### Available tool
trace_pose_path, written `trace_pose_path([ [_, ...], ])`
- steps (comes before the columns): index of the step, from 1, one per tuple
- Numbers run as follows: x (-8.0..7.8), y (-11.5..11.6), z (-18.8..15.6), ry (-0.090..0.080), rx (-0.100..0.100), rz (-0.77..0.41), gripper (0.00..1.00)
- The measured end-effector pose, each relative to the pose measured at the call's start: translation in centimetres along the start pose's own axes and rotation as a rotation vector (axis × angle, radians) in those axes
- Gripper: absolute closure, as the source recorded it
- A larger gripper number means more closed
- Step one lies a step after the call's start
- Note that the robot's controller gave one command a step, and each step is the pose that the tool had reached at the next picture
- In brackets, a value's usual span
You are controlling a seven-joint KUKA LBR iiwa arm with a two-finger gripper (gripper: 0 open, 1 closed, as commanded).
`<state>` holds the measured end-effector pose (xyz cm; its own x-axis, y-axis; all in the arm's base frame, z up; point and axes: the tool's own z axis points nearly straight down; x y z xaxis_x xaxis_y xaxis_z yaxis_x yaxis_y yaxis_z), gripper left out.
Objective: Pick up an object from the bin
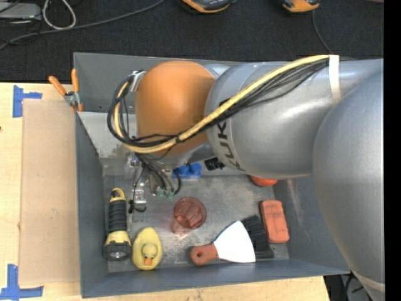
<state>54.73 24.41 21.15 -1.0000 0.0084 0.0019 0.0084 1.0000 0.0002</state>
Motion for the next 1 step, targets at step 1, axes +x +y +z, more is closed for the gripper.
trace_pose_path([
  [1, 0.00, 0.00, 0.00, 0.000, 0.000, 0.000, 0.00],
])
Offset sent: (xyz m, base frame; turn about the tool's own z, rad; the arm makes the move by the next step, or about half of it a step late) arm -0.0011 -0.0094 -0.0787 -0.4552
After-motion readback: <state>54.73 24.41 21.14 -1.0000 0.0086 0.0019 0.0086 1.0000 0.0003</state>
